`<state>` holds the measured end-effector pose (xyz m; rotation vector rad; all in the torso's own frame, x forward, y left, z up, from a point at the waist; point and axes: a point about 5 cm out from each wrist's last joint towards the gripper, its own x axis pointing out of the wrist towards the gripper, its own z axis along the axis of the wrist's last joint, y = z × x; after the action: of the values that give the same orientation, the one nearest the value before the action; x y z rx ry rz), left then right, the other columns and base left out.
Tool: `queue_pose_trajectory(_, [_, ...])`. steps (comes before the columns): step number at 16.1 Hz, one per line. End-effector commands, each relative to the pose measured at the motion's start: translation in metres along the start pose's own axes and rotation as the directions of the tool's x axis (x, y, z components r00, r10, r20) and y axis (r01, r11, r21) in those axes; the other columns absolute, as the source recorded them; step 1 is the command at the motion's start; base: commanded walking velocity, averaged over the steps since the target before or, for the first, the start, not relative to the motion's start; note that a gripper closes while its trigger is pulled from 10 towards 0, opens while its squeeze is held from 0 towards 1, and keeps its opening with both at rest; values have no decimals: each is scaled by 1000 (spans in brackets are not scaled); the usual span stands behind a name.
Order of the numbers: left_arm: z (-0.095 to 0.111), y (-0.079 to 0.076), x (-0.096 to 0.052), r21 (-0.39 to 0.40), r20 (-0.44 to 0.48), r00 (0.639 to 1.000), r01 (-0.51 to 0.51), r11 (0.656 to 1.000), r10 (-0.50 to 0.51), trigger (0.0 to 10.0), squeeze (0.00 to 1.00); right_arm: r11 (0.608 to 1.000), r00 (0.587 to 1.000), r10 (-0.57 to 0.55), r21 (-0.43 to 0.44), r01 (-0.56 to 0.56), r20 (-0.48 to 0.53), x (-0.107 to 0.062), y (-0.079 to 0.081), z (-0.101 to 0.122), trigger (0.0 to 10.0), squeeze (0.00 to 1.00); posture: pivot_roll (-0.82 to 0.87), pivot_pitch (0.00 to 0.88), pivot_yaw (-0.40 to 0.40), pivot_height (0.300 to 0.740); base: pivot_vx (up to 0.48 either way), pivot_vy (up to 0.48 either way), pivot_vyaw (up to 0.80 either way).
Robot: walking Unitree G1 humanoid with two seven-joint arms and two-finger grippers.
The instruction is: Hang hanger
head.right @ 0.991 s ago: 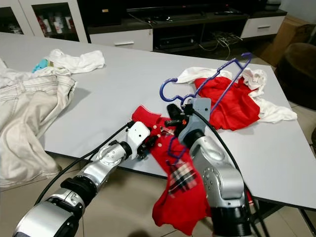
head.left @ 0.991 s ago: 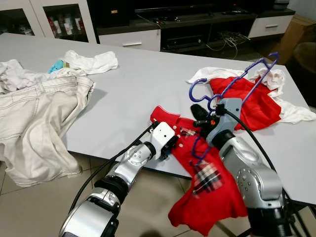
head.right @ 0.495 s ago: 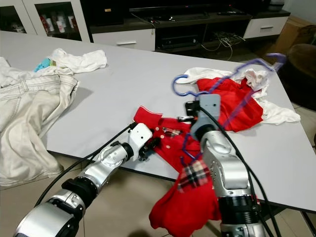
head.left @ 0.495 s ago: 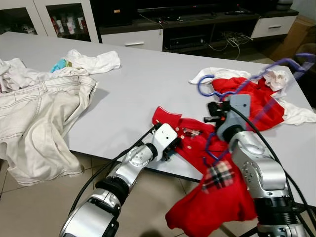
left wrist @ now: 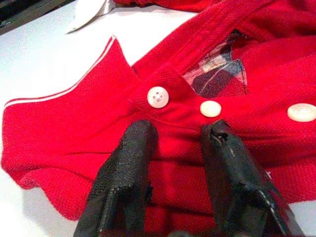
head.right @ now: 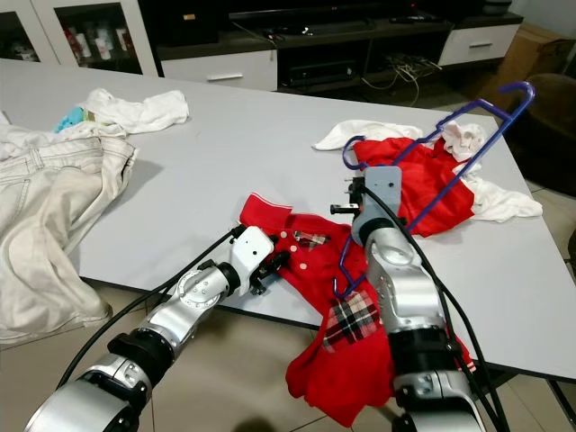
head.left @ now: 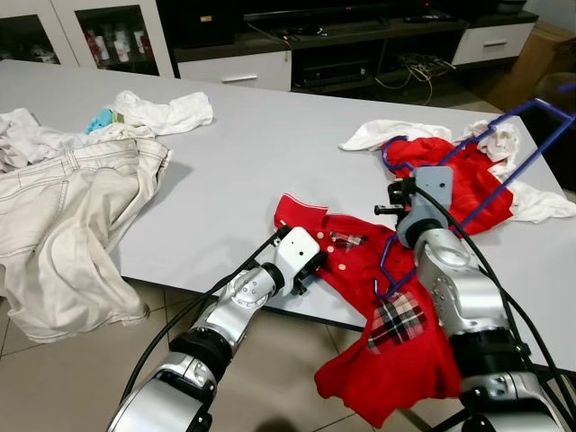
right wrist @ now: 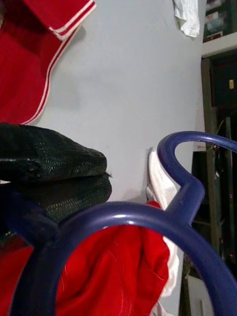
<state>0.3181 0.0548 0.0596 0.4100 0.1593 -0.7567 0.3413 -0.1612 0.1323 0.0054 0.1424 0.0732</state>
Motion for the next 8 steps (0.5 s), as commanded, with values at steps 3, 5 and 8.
queue_pose_trajectory(3, [-20, -1, -7, -7, -98, 995, -15, 1000, 14, 10000, 0, 997, 998, 59, 40, -59, 5, -1, 7, -2, 10000, 0, -60, 0, 1, 740, 0, 0, 0])
queue_pose_trajectory(5, [0, 11, -7, -85, 46, 994, -100, 991, 104, 10000, 0, 987, 991, 132, 91, -133, 16, -5, 14, -4, 10000, 0, -68, 0, 4, 740, 0, 0, 0])
queue_pose_trajectory(8, [27, 31, -12, -193, 221, 949, -184, 964, 226, 10000, 86, 979, 983, 183, 96, -181, -10, -9, 19, -12, 10000, 0, -79, 0, 8, 740, 0, 0, 0])
